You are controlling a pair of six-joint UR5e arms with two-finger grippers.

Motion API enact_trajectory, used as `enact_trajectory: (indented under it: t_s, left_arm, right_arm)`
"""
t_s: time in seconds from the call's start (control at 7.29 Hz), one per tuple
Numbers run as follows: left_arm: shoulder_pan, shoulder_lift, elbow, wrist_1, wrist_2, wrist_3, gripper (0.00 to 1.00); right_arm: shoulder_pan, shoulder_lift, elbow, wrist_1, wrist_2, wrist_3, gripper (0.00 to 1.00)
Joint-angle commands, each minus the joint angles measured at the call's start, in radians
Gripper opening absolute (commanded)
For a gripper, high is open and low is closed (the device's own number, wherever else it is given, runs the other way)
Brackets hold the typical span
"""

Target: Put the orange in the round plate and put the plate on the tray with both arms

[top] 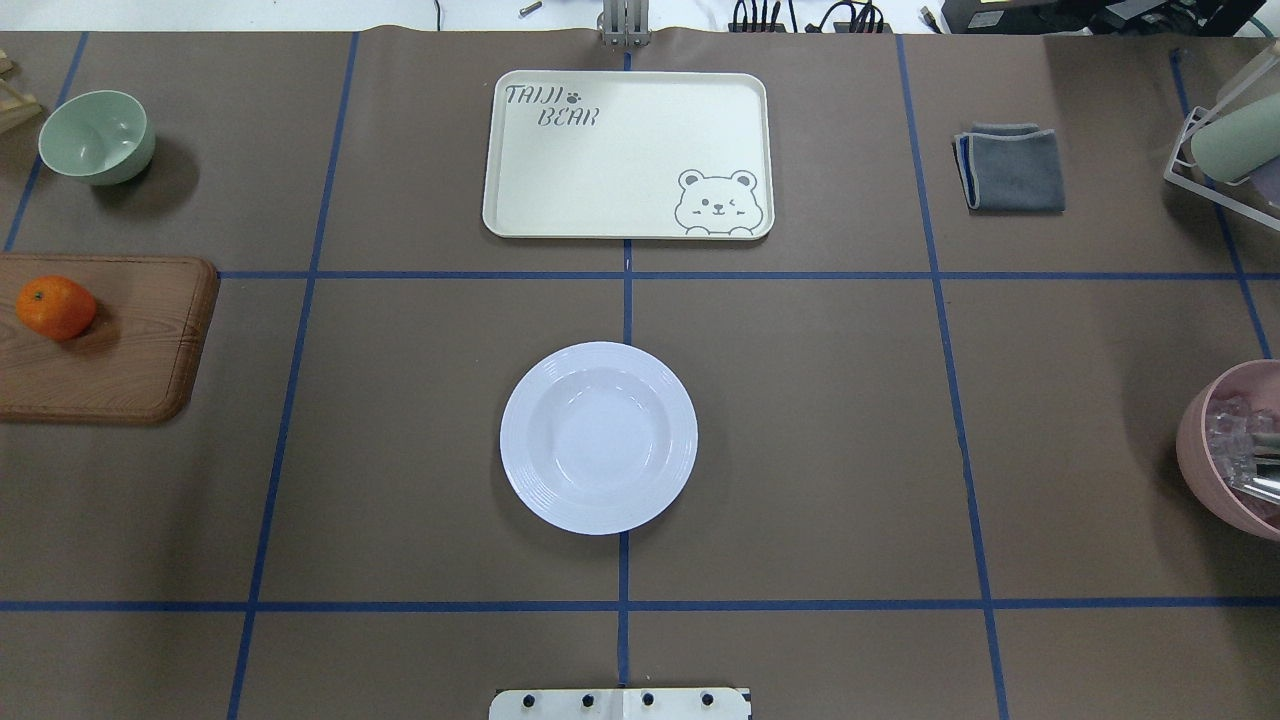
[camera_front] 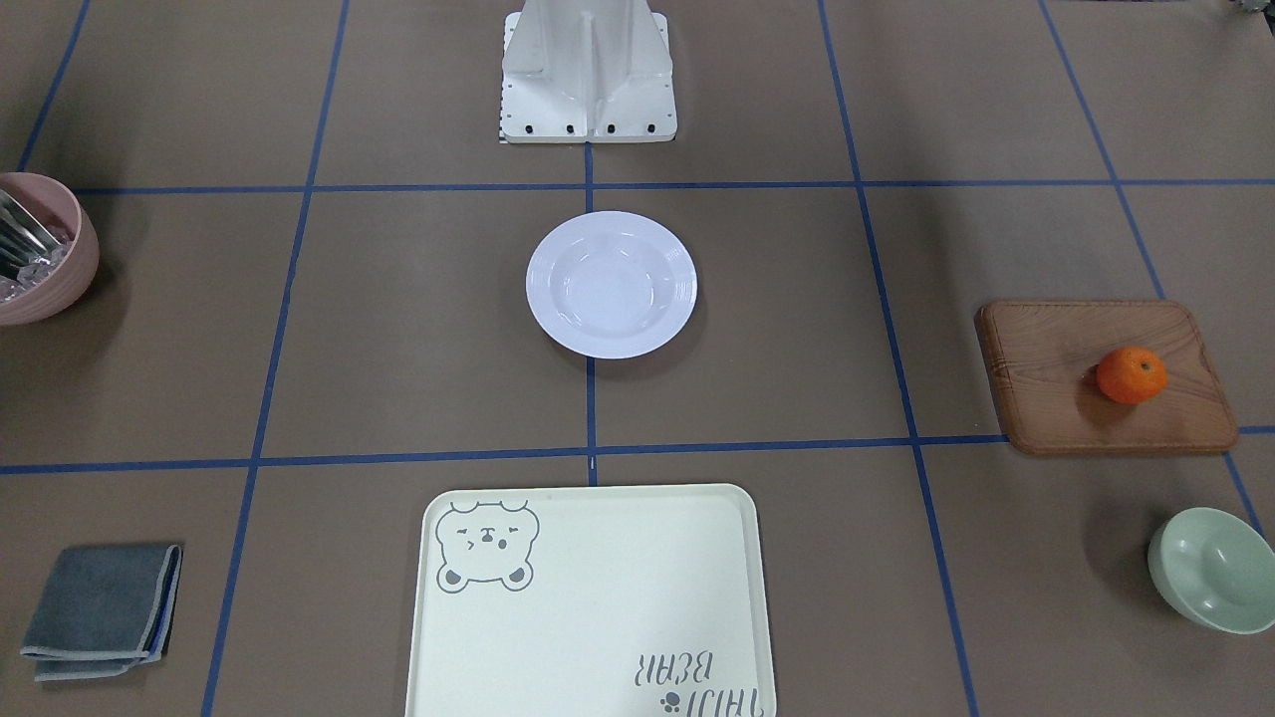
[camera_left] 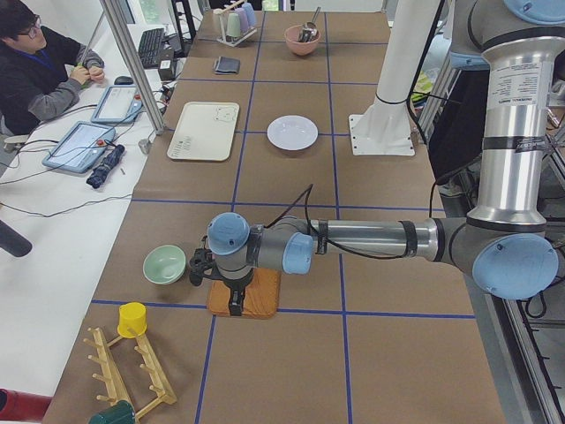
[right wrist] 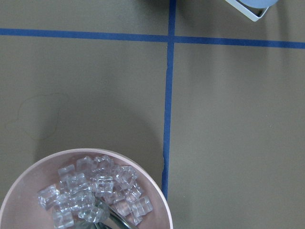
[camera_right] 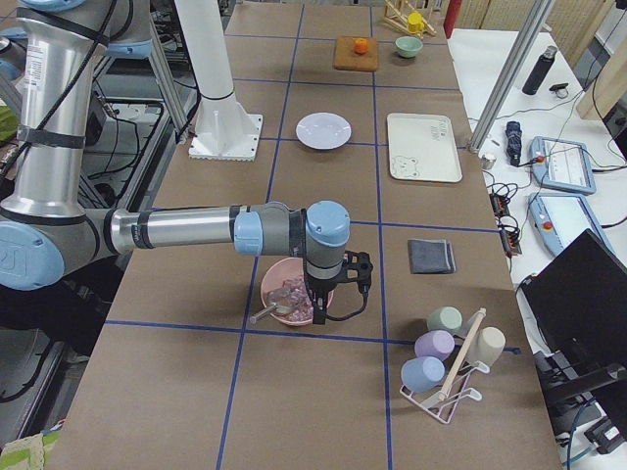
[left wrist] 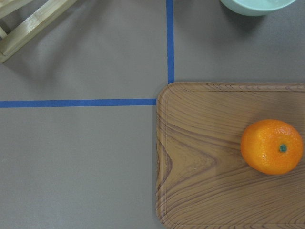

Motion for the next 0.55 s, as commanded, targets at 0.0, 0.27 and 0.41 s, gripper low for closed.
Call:
enact_trajectory:
  t_s: [0.0, 0.27, 0.41]
  left_arm:
    - [0.002, 0.003, -0.029, -0.041, 0.000, 0.000, 0.98]
    - [0.006, 0.019, -0.037, -0.124, 0.000, 0.000, 0.98]
    - [0.006, 0.010, -0.043, -0.224, 0.006, -0.009, 0.98]
  right_arm:
    - [-0.001, 0.017, 0.023, 0.000, 0.002, -0.005, 1.00]
    - [-0.003, 0.060, 0.030, 0.002, 0.059, -0.001, 1.00]
    - [-0.003, 0.141, 0.033, 0.002, 0.091, 0.004, 1.00]
